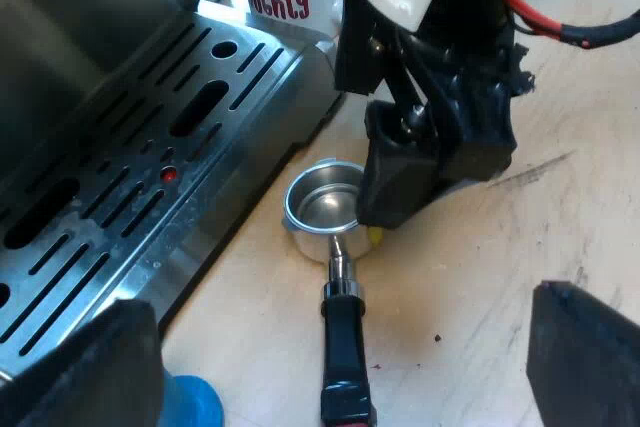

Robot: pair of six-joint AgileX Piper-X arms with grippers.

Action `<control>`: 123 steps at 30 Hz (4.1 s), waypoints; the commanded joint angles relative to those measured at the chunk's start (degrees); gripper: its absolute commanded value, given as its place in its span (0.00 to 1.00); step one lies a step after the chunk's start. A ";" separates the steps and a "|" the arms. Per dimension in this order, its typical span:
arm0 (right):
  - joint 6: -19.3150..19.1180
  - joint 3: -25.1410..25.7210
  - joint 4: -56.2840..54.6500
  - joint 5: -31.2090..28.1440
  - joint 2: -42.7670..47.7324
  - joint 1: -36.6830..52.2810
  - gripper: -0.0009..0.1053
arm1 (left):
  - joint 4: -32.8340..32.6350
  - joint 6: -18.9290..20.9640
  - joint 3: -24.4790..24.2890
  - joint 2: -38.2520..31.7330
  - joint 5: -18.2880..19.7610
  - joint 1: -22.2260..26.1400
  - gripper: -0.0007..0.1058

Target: Put the handle in the coffee machine

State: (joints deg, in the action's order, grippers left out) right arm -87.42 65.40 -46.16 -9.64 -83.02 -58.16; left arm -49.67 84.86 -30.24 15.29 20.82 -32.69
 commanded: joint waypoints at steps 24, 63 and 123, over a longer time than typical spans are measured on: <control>-1.51 0.23 3.92 6.52 -5.41 5.57 0.82 | 0.45 0.18 0.00 0.03 -0.01 -0.06 0.72; -4.12 0.08 6.52 9.64 -12.60 7.98 0.82 | 0.35 0.18 0.00 0.03 -0.01 -0.06 0.72; 9.16 0.08 -10.87 10.71 2.56 7.83 0.01 | -5.43 -5.16 0.00 1.63 7.32 -0.06 0.72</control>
State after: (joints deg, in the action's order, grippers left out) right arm -78.46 65.29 -56.56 0.68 -81.53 -50.40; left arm -54.02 80.35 -30.24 16.46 27.70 -32.69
